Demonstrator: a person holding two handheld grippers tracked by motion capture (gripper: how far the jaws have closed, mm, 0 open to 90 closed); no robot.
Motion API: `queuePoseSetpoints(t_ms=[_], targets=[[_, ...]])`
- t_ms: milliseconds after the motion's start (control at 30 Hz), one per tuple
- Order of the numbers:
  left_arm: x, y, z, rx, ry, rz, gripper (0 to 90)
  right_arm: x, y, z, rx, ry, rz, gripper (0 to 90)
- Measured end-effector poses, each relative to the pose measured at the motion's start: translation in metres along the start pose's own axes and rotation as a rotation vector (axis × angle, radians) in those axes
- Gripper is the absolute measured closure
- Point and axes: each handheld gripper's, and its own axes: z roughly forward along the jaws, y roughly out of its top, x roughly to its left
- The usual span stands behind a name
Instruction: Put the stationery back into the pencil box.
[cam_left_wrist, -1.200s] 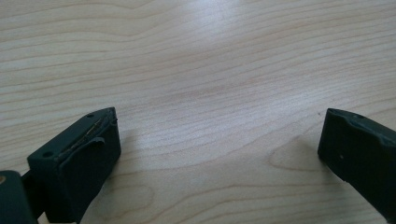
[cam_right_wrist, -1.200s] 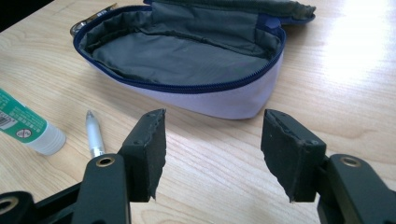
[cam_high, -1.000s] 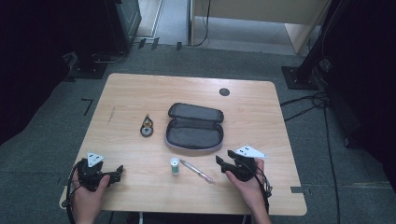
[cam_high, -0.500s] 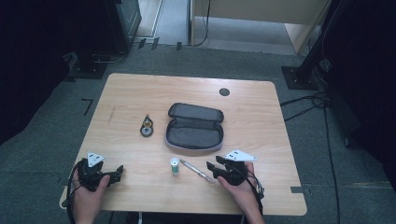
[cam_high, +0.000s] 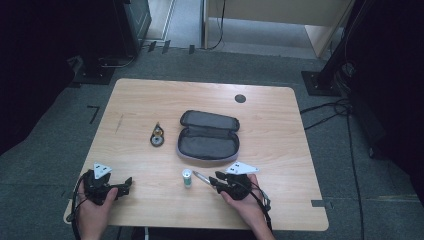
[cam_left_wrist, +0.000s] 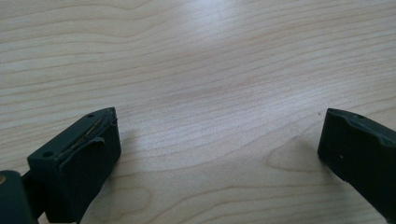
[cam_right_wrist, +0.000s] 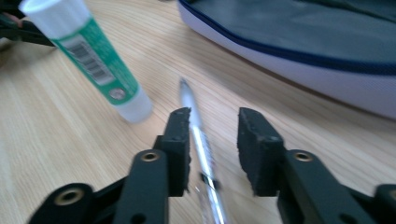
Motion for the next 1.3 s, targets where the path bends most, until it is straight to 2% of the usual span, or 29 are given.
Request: queuePoseSetpoints(t_ms=[100, 200, 367, 433, 667, 700, 833, 933, 1033, 1067, 1100, 1200, 1233, 1267, 1300], targets=[[0.0, 0.0, 0.0, 0.0, 0.0, 0.0, 0.0, 0.006, 0.006, 0.008, 0.017, 0.037, -0.024, 72.5], [0.0, 0.0, 0.0, 0.0, 0.0, 0.0, 0.0, 0.009, 0.009, 0.013, 0.024, 0.037, -0.042, 72.9], [0.0, 0.0, 0.0, 0.0, 0.0, 0.0, 0.0, 0.013, 0.013, 0.024, 0.065, 0.006, -0.065, 73.9], [0.0, 0.0, 0.0, 0.0, 0.0, 0.0, 0.0, 0.014, 0.012, 0.028, 0.083, -0.002, -0.089, 75.2], [0.0, 0.0, 0.0, -0.001, -0.001, 0.0, 0.0, 0.015, 0.009, 0.032, 0.116, -0.039, -0.106, 77.0], [0.0, 0.0, 0.0, -0.001, -0.001, 0.0, 0.0, 0.015, 0.007, 0.032, 0.125, -0.043, -0.121, 77.1], [0.0, 0.0, 0.0, -0.001, -0.001, 0.001, 0.0, 0.015, 0.004, 0.031, 0.112, -0.044, -0.135, 77.6], [0.0, 0.0, 0.0, -0.001, -0.001, 0.001, 0.0, 0.013, 0.002, 0.031, 0.096, -0.028, -0.15, 77.1], [0.0, 0.0, 0.0, -0.001, -0.001, 0.001, 0.0, 0.009, 0.002, 0.03, 0.095, -0.008, -0.139, 76.6], [0.0, 0.0, 0.0, -0.001, -0.001, 0.001, 0.0, 0.01, 0.001, 0.03, 0.092, -0.012, -0.157, 76.6], [0.0, 0.0, 0.0, -0.001, -0.001, 0.001, 0.0, 0.013, 0.0, 0.03, 0.09, -0.031, -0.199, 78.6], [0.0, 0.0, 0.0, -0.001, -0.001, 0.0, 0.0, 0.015, 0.001, 0.03, 0.099, -0.038, -0.223, 80.5], [0.0, 0.0, 0.0, -0.001, -0.001, 0.001, 0.0, 0.015, 0.001, 0.03, 0.099, -0.038, -0.223, 80.5], [0.0, 0.0, 0.0, -0.001, -0.001, 0.001, 0.0, 0.013, 0.002, 0.029, 0.104, -0.03, -0.193, 80.5], [0.0, 0.0, 0.0, -0.001, -0.001, 0.0, 0.0, 0.013, 0.002, 0.029, 0.104, -0.03, -0.193, 80.5]])
